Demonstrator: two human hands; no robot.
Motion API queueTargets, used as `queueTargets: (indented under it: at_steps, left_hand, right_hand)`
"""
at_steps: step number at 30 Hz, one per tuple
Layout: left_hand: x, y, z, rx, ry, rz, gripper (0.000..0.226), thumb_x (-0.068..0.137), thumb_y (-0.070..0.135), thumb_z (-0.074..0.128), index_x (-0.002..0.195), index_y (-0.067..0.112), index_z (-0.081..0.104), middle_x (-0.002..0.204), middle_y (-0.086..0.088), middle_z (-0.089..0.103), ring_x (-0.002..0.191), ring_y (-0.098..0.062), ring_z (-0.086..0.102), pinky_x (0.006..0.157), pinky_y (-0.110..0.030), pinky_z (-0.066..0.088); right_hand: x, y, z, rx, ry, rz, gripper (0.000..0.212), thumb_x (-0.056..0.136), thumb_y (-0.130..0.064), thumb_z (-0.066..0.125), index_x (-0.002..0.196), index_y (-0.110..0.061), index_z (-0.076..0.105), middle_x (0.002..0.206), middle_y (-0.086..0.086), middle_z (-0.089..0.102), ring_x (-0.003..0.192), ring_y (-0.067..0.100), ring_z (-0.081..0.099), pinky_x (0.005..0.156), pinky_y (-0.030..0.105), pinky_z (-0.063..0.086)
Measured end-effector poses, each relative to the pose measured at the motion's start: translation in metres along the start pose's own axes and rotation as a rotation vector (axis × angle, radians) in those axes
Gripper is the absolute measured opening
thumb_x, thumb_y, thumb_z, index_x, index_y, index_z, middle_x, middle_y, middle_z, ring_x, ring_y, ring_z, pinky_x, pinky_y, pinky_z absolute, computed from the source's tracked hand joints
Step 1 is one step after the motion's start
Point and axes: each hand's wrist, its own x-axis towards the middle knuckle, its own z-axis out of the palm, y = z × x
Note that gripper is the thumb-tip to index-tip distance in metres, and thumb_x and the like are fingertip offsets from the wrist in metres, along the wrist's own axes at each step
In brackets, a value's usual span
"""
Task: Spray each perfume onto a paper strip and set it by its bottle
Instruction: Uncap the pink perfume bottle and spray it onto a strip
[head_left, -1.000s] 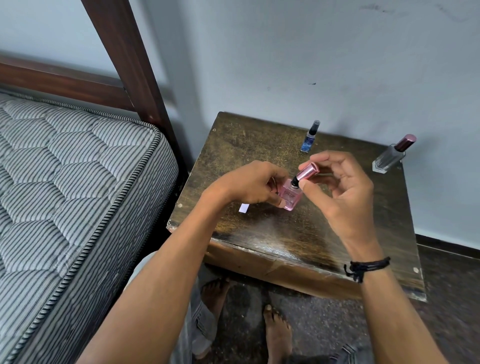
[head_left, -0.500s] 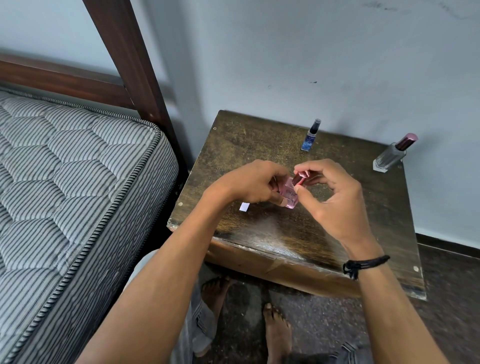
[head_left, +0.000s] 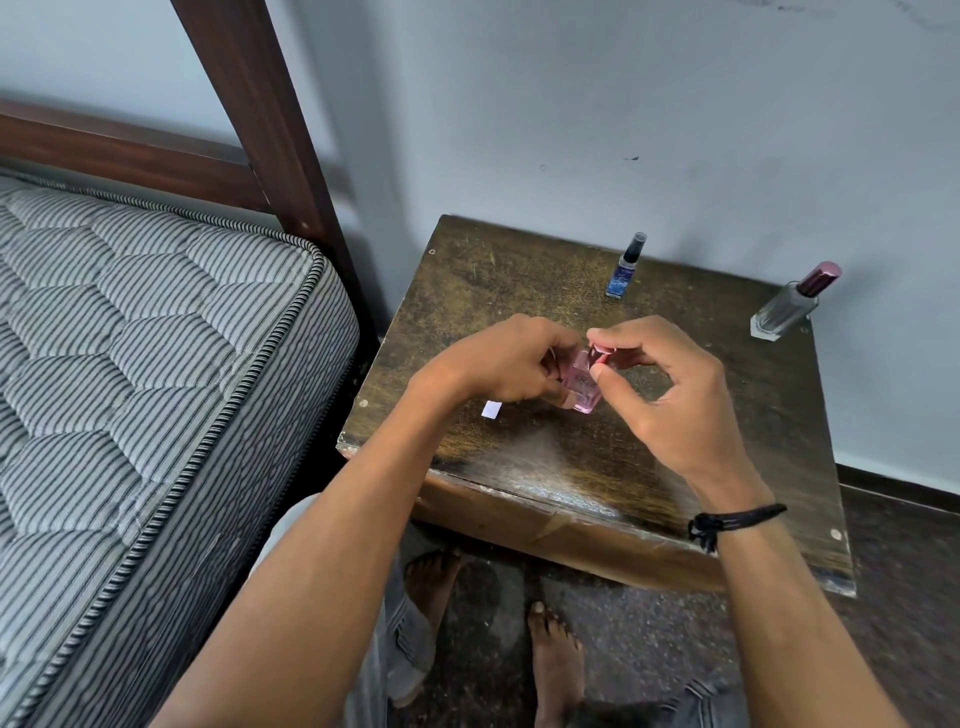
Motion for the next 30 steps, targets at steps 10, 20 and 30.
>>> queueTargets:
  at_steps: [10, 20, 30]
  left_hand:
    - [-0.001, 0.001, 0.000, -0.001, 0.015, 0.021, 0.020, 0.080, 0.021, 0.083, 0.087, 0.015, 0.064, 0.089, 0.002, 0.070, 0.082, -0.015, 0.065, 0.076, -0.034, 0.052]
    - [-0.004, -0.008, -0.013, -0.067, 0.133, 0.016, 0.014, 0.085, 0.016, 0.079, 0.098, 0.020, 0.079, 0.087, 0.012, 0.075, 0.079, 0.006, 0.066, 0.077, -0.015, 0.053]
    - [-0.004, -0.008, -0.016, -0.133, 0.327, -0.110, 0.008, 0.080, 0.024, 0.083, 0.077, 0.020, 0.077, 0.068, 0.009, 0.074, 0.065, 0.000, 0.068, 0.068, -0.020, 0.053]
  right_hand:
    - [0.000, 0.006, 0.005, 0.033, -0.016, 0.009, 0.035, 0.084, 0.005, 0.078, 0.115, -0.008, 0.068, 0.106, 0.001, 0.067, 0.096, 0.015, 0.068, 0.086, 0.030, 0.057]
    - [-0.005, 0.003, -0.010, -0.036, -0.020, 0.106, 0.053, 0.083, 0.001, 0.081, 0.123, -0.028, 0.063, 0.113, -0.003, 0.068, 0.097, 0.014, 0.069, 0.094, 0.039, 0.057]
    - [-0.005, 0.006, -0.014, -0.071, 0.000, 0.135, 0.056, 0.083, 0.001, 0.078, 0.129, -0.026, 0.061, 0.113, -0.003, 0.064, 0.096, 0.007, 0.066, 0.094, 0.037, 0.057]
